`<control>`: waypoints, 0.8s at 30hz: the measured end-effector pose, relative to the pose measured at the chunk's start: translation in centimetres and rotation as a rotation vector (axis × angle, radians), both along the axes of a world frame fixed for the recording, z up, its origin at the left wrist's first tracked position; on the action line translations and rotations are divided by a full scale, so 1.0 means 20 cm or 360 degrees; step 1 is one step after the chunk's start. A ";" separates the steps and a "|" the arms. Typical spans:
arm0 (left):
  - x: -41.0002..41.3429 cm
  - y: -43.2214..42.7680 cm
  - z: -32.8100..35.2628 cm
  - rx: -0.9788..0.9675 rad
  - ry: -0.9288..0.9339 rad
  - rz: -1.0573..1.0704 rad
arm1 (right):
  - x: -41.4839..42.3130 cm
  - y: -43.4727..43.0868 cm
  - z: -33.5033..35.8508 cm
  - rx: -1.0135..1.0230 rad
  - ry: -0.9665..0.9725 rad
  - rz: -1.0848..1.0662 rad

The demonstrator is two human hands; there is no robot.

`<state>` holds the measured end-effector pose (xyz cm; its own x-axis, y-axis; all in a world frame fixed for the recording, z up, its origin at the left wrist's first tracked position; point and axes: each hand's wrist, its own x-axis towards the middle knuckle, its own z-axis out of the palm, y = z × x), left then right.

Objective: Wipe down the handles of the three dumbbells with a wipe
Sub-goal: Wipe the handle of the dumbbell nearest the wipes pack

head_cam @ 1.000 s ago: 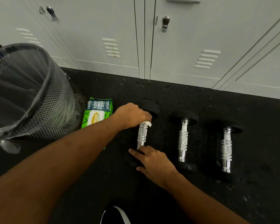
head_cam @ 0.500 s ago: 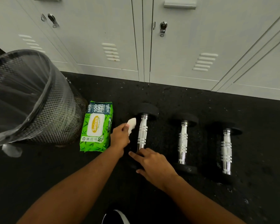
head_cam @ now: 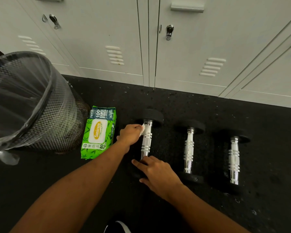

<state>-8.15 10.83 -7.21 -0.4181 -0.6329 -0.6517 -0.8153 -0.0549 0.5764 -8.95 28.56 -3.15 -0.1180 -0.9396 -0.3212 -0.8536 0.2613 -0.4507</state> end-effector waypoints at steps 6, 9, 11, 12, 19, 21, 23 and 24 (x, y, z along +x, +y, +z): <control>-0.07 0.03 0.03 0.0040 0.0150 0.0012 | 0.00 -0.01 0.00 0.0008 0.0009 0.0020; -0.07 0.04 0.02 0.0093 0.0157 0.0077 | 0.00 -0.02 -0.01 0.0016 0.0008 0.0027; -0.06 0.05 0.03 0.0132 0.0180 0.0095 | 0.00 -0.02 0.00 0.0016 0.0010 0.0035; -0.05 0.05 0.02 0.0121 0.0191 0.0086 | 0.00 -0.02 0.00 0.0015 0.0012 0.0041; 0.09 0.12 0.01 -0.0284 0.0035 -0.0321 | 0.00 -0.02 -0.02 0.0007 0.0015 0.0052; 0.14 0.13 0.01 -0.0356 -0.0006 -0.0432 | 0.00 -0.03 -0.02 0.0002 0.0009 0.0058; 0.19 0.15 0.02 -0.0363 -0.0063 -0.0540 | -0.01 -0.03 -0.01 -0.0005 0.0007 0.0059; 0.21 0.15 0.02 -0.0346 -0.0092 -0.0577 | -0.01 -0.03 -0.01 -0.0009 0.0003 0.0060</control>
<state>-3.98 13.84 -6.76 -0.6055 -0.5769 -0.5483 -0.7909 0.3592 0.4955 -9.14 27.90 -3.32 -0.0827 -0.9453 -0.3157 -0.8635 0.2261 -0.4508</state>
